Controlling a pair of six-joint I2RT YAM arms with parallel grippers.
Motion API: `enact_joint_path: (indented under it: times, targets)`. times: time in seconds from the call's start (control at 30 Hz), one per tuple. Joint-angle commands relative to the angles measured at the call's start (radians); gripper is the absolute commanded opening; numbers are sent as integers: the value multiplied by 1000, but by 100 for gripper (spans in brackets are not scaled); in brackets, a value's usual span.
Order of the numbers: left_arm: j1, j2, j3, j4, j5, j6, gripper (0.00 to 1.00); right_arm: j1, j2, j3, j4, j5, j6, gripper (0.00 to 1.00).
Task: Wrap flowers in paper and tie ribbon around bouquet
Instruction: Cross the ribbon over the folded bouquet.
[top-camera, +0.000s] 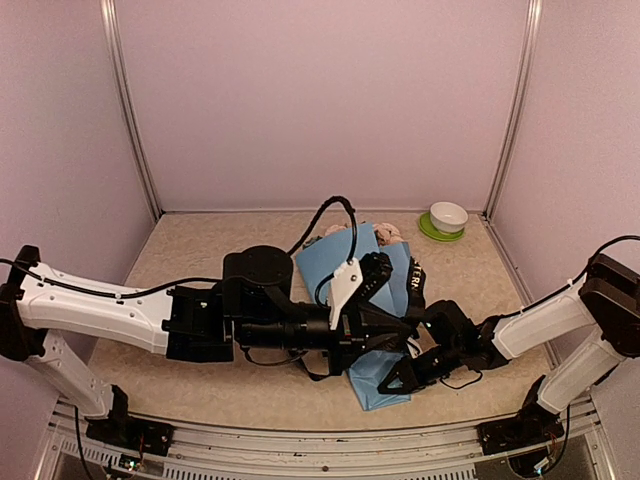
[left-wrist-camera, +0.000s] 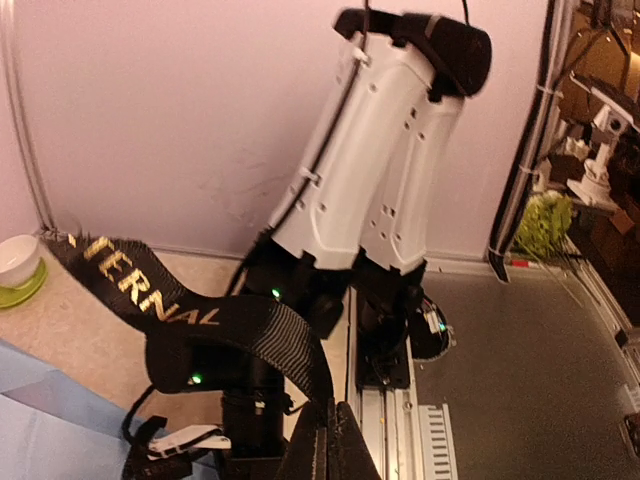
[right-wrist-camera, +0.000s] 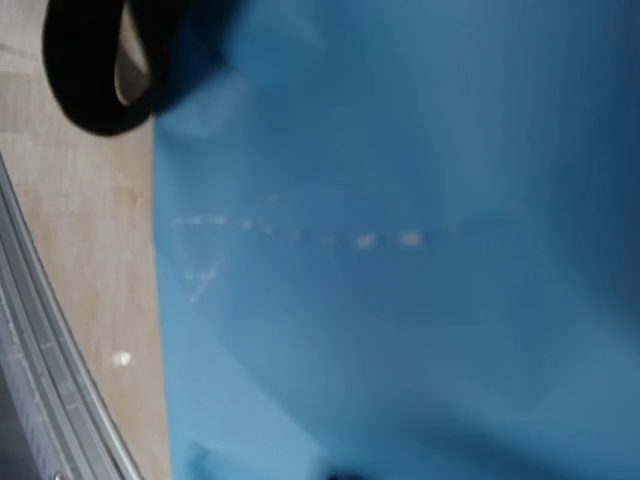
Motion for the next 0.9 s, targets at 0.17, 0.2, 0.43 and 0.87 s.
enact_joint_path:
  times: [0.17,0.2,0.43,0.87]
  targets:
    - [-3,113,12,-118,-14,97,0,-13,58,-13,-128,146,-17,5]
    - [1,105,3,-97,-11,93,0,-12,57,-16,-129,146,-18,5]
    - [38,156,-17,-145,-14,98,0,-13,53,-9,-134,150,-17,5]
    - [111,337,125,-336,-344,70,80,-12,59,-8,-122,141,-11,4]
